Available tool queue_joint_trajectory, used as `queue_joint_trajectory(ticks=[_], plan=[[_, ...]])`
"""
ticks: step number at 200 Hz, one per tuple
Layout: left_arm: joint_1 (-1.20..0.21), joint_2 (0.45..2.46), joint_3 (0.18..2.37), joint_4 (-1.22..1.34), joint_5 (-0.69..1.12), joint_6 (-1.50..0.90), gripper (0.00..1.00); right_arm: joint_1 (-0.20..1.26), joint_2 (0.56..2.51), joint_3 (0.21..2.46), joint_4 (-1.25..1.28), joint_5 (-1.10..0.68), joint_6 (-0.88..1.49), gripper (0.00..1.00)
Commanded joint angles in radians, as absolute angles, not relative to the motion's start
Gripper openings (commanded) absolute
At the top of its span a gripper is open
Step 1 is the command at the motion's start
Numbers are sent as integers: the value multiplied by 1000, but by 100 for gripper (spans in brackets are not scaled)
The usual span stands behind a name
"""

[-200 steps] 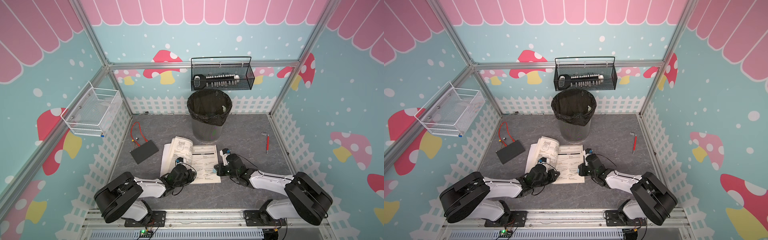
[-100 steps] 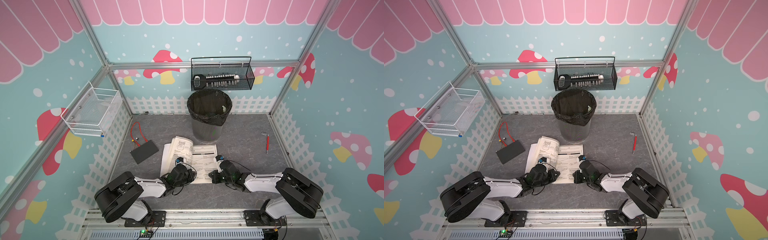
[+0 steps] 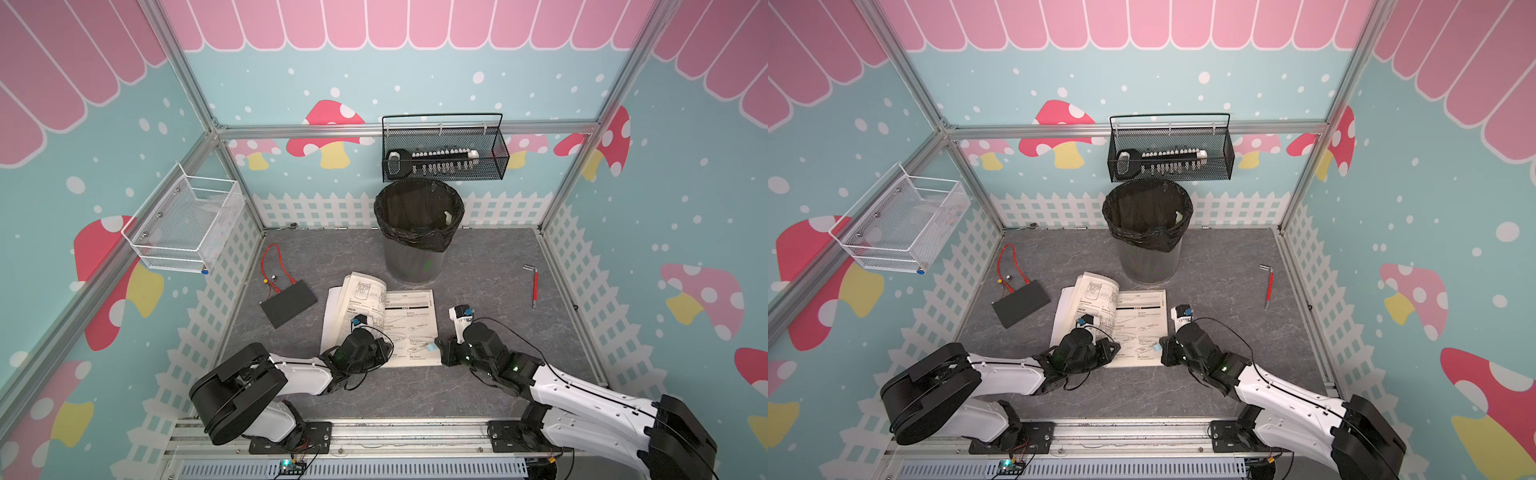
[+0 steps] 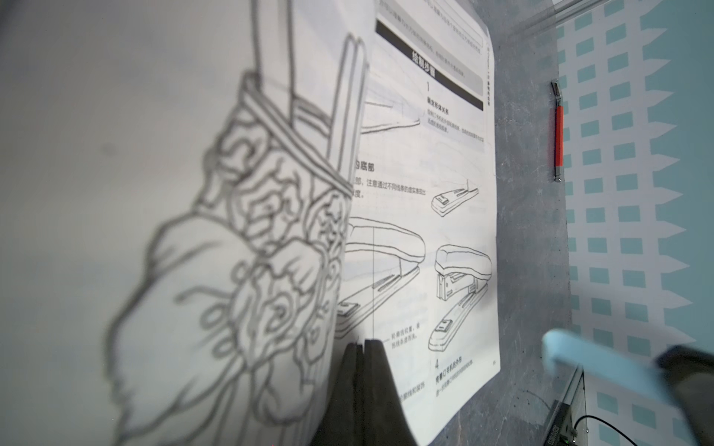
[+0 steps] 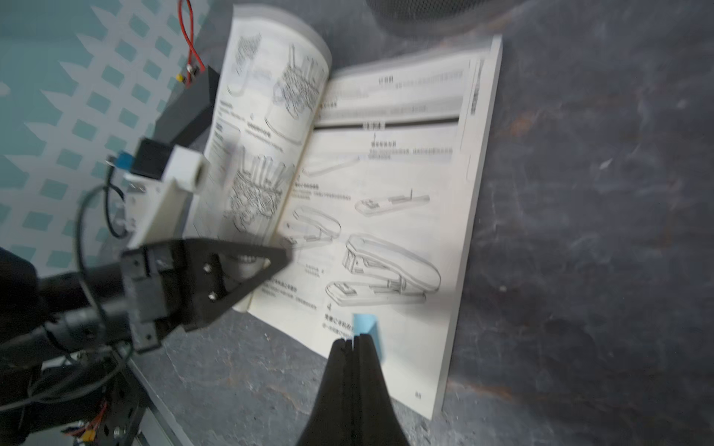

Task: Peel off the used sticky note
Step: Tear off the note from the book, then place the note in the trash bin.

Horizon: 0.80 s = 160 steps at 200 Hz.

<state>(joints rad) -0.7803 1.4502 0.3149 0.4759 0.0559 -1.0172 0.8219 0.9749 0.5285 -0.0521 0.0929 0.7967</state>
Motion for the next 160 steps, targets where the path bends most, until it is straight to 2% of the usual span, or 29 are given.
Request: queue_joint_trajectory(ticks=[1,55,103,128,143,160], plan=[[-776,1482,314,388,21,-985,0,752,1005,709,-152,168,625,0],[-776,1479,318,386,24,-974,0,533,1296,1317,-227,74,328,0],[-776,1464,314,382,23,-973,0,396,1654,1810,-321,-67,279,0],[-776,1449,316,365,17,-971,0,383,1811,1953,-372,-112,276,0],[-776,1441,314,358,15,-971,0,382,1868,1994,-383,-150,279,20],[-776,1434,317,347,13,-971,0,382,1890,2019,-379,-174,287,50]])
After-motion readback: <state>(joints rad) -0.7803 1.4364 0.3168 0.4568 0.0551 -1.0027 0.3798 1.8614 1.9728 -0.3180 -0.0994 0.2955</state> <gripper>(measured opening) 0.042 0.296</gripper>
